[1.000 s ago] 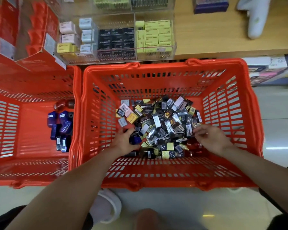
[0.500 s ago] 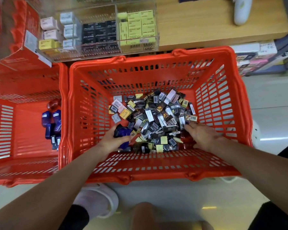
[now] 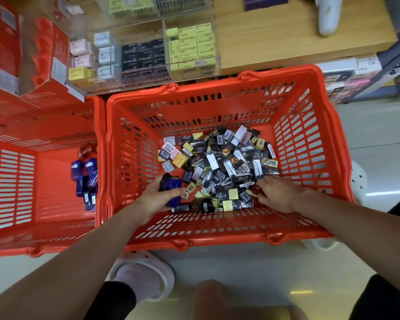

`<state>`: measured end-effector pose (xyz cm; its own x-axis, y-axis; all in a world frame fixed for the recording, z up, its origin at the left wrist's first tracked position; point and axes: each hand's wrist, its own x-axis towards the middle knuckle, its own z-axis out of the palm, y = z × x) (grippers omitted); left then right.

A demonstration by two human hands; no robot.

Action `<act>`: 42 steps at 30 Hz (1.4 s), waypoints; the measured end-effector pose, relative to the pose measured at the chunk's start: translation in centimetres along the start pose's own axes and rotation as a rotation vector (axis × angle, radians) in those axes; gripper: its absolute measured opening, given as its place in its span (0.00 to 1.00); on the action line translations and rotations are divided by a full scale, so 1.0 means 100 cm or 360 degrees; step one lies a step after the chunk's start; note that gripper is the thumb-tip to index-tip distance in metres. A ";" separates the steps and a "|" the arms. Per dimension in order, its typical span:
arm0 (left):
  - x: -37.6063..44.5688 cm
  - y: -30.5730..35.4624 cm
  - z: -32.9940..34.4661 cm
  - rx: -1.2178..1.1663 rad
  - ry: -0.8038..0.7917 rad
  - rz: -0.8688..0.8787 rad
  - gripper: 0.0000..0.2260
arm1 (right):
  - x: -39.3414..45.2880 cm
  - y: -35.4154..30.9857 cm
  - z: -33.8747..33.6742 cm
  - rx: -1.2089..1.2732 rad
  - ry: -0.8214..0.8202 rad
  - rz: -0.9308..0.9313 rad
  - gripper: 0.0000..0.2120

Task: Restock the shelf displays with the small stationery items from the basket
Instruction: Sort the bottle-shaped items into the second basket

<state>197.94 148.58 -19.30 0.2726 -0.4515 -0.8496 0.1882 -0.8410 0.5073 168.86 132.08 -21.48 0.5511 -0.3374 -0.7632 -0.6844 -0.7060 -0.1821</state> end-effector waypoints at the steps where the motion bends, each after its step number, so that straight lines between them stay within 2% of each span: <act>1: -0.001 0.001 -0.002 -0.0021 -0.0005 0.0015 0.26 | -0.002 -0.004 -0.002 0.0079 -0.0020 -0.0009 0.21; 4: -0.001 0.008 -0.007 -0.0053 0.0006 0.0075 0.28 | -0.007 -0.026 -0.019 0.0367 0.0149 -0.0089 0.16; 7: 0.003 0.020 -0.008 -0.0077 0.0045 0.0163 0.21 | 0.004 -0.074 -0.040 0.0607 0.0225 -0.0312 0.15; 10: 0.007 0.034 -0.005 -0.0111 0.0085 0.0256 0.18 | 0.027 -0.127 -0.044 0.0536 0.0072 -0.0459 0.17; 13: 0.012 0.043 -0.006 -0.0054 0.0099 0.0304 0.22 | 0.048 -0.155 -0.037 0.0093 -0.0010 -0.0489 0.22; 15: 0.015 0.044 -0.007 -0.0038 0.0095 0.0299 0.28 | 0.056 -0.162 -0.029 -0.0217 -0.0148 -0.0493 0.25; 17: 0.018 0.041 -0.008 -0.0046 0.0093 0.0294 0.26 | 0.060 -0.168 -0.021 -0.0321 -0.0228 -0.0488 0.26; 19: 0.021 0.037 -0.008 -0.0036 0.0076 0.0302 0.23 | 0.062 -0.172 -0.019 -0.0288 -0.0201 -0.0483 0.25; 22: 0.023 0.033 -0.008 -0.0079 0.0037 0.0310 0.23 | 0.060 -0.171 -0.021 -0.0283 -0.0107 -0.0552 0.24; 24: 0.021 0.034 -0.006 -0.0112 0.0032 0.0312 0.23 | 0.056 -0.162 -0.019 -0.0187 -0.0132 -0.0570 0.24; 28: 0.016 0.037 -0.005 -0.0184 0.0010 0.0269 0.23 | 0.052 -0.142 -0.022 0.0075 -0.0365 -0.0533 0.28; 32: 0.006 0.036 -0.001 -0.0407 -0.0139 0.0180 0.26 | 0.042 -0.127 -0.023 0.0318 -0.0496 -0.0467 0.28; 35: -0.001 0.037 0.002 -0.0651 -0.0239 0.0151 0.30 | 0.028 -0.111 -0.020 0.0636 -0.0377 -0.0399 0.24; 38: -0.008 0.039 0.007 -0.0631 -0.0299 0.0227 0.29 | 0.008 -0.090 -0.034 0.1498 -0.0066 -0.0218 0.17; 40: -0.017 0.043 0.013 -0.0660 -0.0324 0.0283 0.24 | -0.009 -0.081 -0.053 0.2256 0.0005 -0.0109 0.14; 42: -0.027 0.050 0.020 -0.0710 -0.0317 0.0321 0.21 | -0.024 -0.081 -0.074 0.2697 0.0067 -0.0174 0.13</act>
<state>196.30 145.01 -14.75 0.1687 -0.6754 -0.7178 0.5458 -0.5424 0.6387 176.59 133.99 -13.66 0.6191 -0.3707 -0.6924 -0.3339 0.6737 -0.6593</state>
